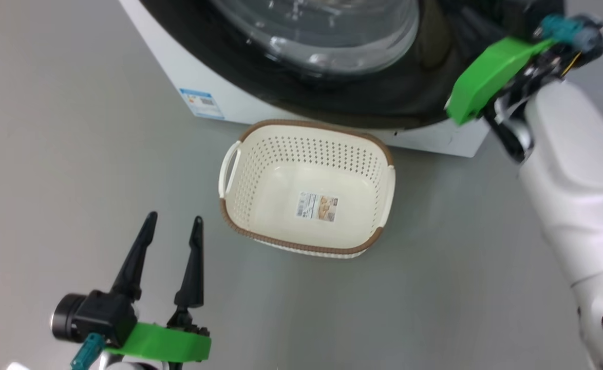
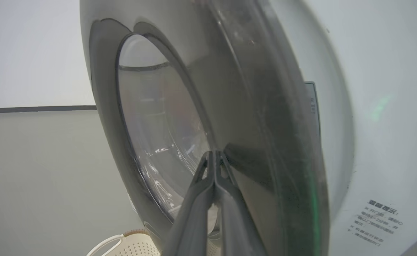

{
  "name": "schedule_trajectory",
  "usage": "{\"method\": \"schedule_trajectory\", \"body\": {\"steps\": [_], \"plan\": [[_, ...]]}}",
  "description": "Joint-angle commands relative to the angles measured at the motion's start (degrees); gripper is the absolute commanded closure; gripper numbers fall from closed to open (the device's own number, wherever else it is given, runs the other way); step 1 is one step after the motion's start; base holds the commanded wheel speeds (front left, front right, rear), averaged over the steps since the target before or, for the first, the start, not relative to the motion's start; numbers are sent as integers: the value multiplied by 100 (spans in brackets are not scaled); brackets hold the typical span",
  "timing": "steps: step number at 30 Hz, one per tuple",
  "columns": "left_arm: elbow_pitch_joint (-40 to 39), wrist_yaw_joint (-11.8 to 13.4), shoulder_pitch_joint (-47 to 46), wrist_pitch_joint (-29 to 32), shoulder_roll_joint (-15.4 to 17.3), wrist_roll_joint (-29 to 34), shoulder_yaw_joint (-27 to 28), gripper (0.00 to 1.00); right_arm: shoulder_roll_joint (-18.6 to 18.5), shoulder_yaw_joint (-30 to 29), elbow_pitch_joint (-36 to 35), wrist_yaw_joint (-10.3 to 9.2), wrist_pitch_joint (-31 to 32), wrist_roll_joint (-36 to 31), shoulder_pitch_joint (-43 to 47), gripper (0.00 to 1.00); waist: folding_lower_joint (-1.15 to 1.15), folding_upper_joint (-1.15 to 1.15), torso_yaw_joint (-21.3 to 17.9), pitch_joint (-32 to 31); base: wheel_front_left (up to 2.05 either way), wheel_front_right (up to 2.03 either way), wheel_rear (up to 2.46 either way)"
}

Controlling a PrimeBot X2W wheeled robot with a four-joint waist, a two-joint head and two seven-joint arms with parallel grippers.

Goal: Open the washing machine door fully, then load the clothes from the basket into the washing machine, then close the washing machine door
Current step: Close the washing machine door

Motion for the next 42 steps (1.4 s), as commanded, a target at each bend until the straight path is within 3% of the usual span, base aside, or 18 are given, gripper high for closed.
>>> {"method": "schedule_trajectory", "body": {"steps": [1, 13, 25, 34, 42], "plan": [[-118, -73, -236, -68, 40, 11, 196, 0, 17, -90, 63, 7, -139, -68, -335, 100, 0, 0, 181, 204, 0, 0, 0], [-102, -268, -345, -70, -209, 116, 312, 0, -164, -540, 1464, 7, -662, -537, -1476, 100, 0, 0, 368, 461, 0, 0, 0], [-60, -377, -330, -71, -290, 188, 446, 0, -17, -691, 1816, 7, -833, -642, -1566, 100, 0, 0, 328, 430, 0, 0, 0], [74, -410, -209, -71, -306, 281, 532, 0, 195, -382, 598, 7, -844, -256, -397, 100, 0, 0, 133, 122, 0, 0, 0], [132, -471, -46, -71, -202, 445, 610, 0, 114, -466, -1132, 7, -845, 133, 1721, 100, 0, 0, -253, -345, 0, 0, 0]]}}
